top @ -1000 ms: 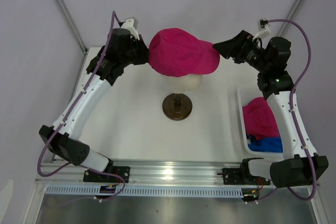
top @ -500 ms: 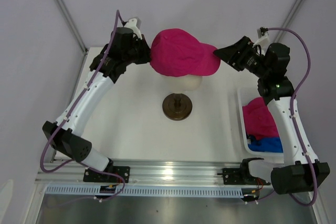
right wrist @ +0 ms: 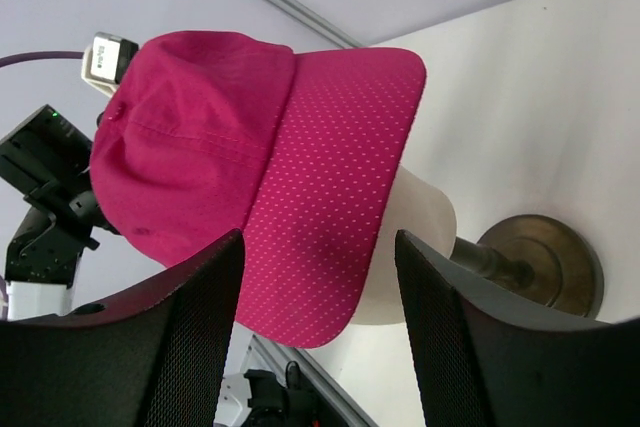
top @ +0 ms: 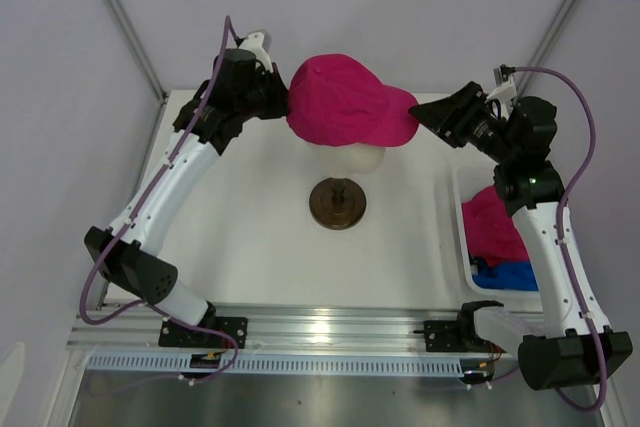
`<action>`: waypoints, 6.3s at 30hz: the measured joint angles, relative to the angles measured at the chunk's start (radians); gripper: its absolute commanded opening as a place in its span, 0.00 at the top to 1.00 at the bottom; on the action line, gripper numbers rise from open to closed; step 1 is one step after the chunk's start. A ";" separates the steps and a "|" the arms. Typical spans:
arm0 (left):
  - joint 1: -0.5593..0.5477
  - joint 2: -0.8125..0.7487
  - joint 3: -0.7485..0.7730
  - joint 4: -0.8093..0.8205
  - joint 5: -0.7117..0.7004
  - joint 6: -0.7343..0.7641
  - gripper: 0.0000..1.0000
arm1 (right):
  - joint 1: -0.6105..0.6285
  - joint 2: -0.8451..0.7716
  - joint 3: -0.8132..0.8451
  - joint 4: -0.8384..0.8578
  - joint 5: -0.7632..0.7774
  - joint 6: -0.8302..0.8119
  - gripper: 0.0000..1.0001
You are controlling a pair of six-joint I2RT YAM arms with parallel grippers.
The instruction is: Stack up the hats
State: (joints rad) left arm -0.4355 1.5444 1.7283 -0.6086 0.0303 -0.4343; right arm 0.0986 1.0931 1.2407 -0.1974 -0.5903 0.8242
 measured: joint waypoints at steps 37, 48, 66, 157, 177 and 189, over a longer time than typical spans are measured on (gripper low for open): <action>0.013 0.091 0.236 -0.196 0.003 0.069 0.86 | 0.174 -0.110 -0.042 0.028 0.171 0.272 1.00; 0.042 0.127 0.316 -0.219 0.071 0.074 0.84 | 0.303 -0.165 -0.042 0.039 0.337 0.319 1.00; 0.058 0.266 0.494 -0.294 0.169 0.107 0.84 | 0.500 -0.212 0.001 -0.092 0.535 0.210 1.00; 0.152 0.077 0.094 -0.116 0.370 0.143 0.01 | 0.511 -0.318 -0.111 -0.323 0.689 0.038 0.20; 0.282 0.077 0.065 -0.051 0.390 -0.002 0.04 | 0.511 -0.272 -0.114 -0.321 0.734 0.036 0.20; 0.193 0.106 0.049 -0.053 0.290 0.032 0.14 | 0.501 -0.299 -0.147 -0.319 0.768 0.051 0.29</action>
State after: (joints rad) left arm -0.2424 1.6501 1.7771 -0.6613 0.3206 -0.4019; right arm 0.5995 0.7940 1.0935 -0.5167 0.1780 0.8757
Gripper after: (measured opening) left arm 0.881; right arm 0.727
